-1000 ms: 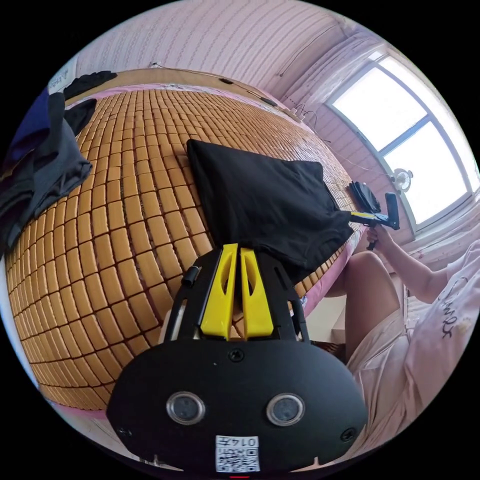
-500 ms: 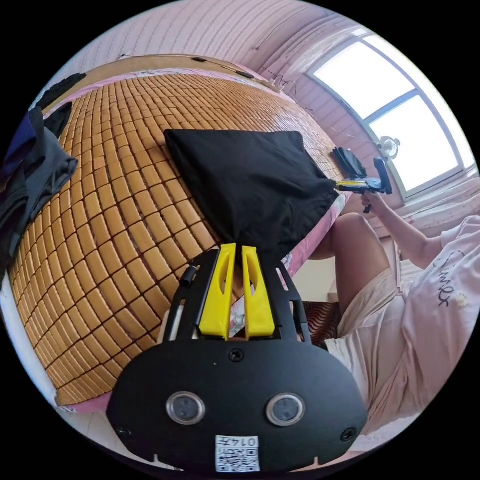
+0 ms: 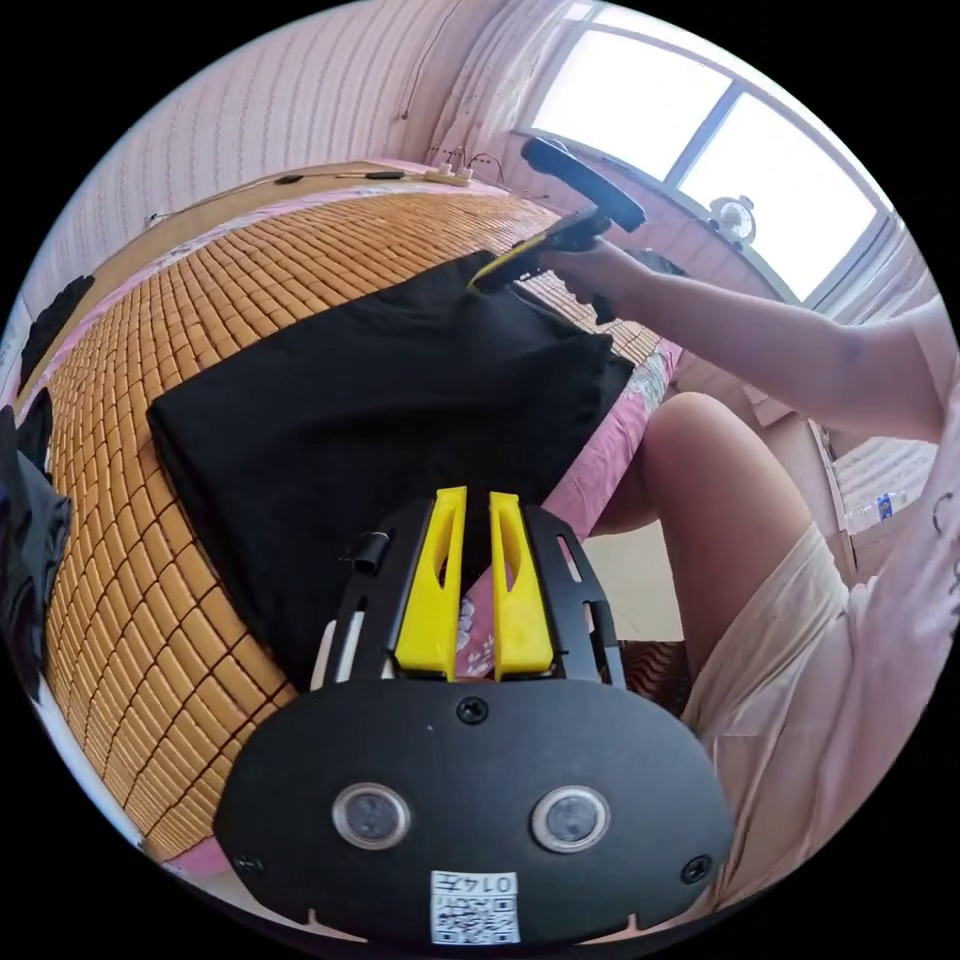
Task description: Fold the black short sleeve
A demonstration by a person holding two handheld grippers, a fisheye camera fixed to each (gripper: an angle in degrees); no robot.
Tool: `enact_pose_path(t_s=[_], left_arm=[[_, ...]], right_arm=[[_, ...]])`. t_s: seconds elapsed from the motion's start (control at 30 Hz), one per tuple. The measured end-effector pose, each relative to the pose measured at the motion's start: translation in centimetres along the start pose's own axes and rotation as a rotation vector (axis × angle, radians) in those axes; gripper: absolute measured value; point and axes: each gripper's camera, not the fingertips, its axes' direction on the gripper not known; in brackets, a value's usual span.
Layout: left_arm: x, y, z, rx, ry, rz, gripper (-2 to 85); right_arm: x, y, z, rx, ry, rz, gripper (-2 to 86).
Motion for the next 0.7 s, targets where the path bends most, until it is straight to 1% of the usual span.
enact_pose_path(t_s=[0.07,0.17,0.23,0.33,0.4,0.47,0.53,0.7], left_arm=[[0.4,-0.5,2.1,-0.091,0.004,0.019,2.7],[0.9,-0.1,2.3,-0.108,0.025,0.056,-0.1],[0.9,0.1,2.5,-0.118,0.062,0.047,-0.4],[1.2,0.3,2.9,-0.123,0.087,0.043,0.2],[1.7,0.3,3.0,-0.13,0.091,0.046,3.0],[2.6,0.7,2.2,-0.077,0.096,0.053,4.5],[3.4,1.0,1.6,-0.035,0.081,0.058,4.8],[5.1,0.8,2.4,0.011,0.033,0.055,5.0]], right_arm=[[0.0,-0.7,0.6,-0.012,-0.025,0.011,-0.4],[-0.3,-0.9,0.9,-0.017,-0.054,0.009,-0.3],[-0.8,-1.0,1.1,-0.014,-0.049,-0.001,-0.4],[-1.2,-0.9,1.2,0.005,-0.066,0.004,-0.4],[-1.0,-0.4,0.9,0.019,-0.085,0.045,-0.4],[-1.6,1.5,-1.3,0.131,-0.043,0.11,-0.4],[-3.0,3.2,-2.7,0.213,-0.087,0.078,-0.3],[-8.0,2.5,-1.8,0.144,-0.122,-0.082,-0.3]])
